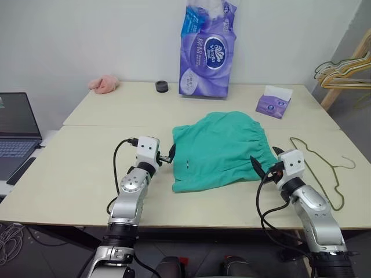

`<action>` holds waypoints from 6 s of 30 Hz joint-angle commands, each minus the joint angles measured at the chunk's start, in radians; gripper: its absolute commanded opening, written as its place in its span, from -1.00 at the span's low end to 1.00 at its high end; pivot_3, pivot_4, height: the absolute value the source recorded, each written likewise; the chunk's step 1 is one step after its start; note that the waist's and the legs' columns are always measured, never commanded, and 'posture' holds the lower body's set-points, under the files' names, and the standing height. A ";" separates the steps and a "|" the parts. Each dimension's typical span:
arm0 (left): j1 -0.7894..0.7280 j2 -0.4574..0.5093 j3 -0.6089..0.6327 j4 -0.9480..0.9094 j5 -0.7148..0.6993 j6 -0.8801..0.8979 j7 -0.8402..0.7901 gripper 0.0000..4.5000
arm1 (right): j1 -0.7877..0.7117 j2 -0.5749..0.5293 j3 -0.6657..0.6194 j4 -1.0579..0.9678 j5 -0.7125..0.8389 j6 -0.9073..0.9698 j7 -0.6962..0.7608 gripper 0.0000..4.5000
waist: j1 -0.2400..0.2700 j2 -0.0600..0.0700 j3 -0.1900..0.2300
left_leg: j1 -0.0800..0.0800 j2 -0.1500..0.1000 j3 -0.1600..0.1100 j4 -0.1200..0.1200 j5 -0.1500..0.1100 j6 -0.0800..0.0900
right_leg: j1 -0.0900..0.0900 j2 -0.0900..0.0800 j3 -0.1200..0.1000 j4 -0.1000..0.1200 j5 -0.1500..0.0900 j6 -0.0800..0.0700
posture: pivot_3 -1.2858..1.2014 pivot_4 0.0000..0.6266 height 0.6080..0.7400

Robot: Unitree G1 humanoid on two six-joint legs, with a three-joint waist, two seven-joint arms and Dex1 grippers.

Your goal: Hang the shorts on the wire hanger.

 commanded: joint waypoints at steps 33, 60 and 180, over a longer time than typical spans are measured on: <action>-0.018 0.068 0.000 -0.029 -0.089 -0.008 -0.224 1.00 | 0.023 -0.011 -0.007 -0.047 -0.002 -0.045 0.011 0.98 | -0.019 0.000 0.000 | 0.000 0.000 0.001 0.000 0.000 0.000 | 0.000 0.000 0.001 0.001 0.000 0.000 | 0.07 -0.96 1.00; -0.008 0.072 -0.003 -0.056 -0.073 -0.007 -0.210 1.00 | 0.004 -0.018 -0.007 -0.037 -0.001 -0.044 0.020 0.98 | -0.021 0.000 -0.002 | 0.001 0.000 0.001 0.001 0.000 0.000 | 0.000 0.000 0.001 0.002 0.000 0.000 | 0.08 -0.97 1.00; -0.061 0.662 -0.170 -0.238 -0.315 0.298 -1.196 -1.00 | -0.376 -0.578 0.307 0.048 -0.046 -0.152 0.772 -0.99 | -0.121 -0.001 -0.004 | 0.000 0.001 -0.003 0.001 0.000 0.001 | 0.000 -0.002 -0.002 0.003 -0.001 0.001 | -0.01 -0.90 1.00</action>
